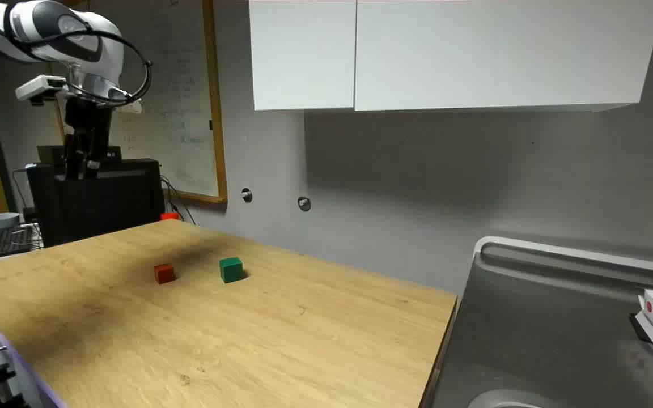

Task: Put the orange block on the green one

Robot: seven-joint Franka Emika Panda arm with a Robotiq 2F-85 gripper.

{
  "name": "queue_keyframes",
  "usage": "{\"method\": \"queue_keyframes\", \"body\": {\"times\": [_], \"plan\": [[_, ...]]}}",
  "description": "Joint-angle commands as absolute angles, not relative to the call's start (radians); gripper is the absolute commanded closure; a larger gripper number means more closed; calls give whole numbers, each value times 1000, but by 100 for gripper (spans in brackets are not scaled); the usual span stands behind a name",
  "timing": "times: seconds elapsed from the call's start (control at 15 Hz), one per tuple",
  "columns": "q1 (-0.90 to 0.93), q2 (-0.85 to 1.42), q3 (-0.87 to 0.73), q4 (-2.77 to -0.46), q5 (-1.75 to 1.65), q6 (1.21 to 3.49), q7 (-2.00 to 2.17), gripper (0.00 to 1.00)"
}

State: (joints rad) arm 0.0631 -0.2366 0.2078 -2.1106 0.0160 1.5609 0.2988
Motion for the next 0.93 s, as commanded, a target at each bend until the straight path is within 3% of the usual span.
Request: {"method": "queue_keyframes", "body": {"times": [0.0, 0.87], "plan": [[80, -235, 193, -2109, 13, 1561, 302, 0], [63, -225, 171, -2105, 27, 1580, 329, 0]]}}
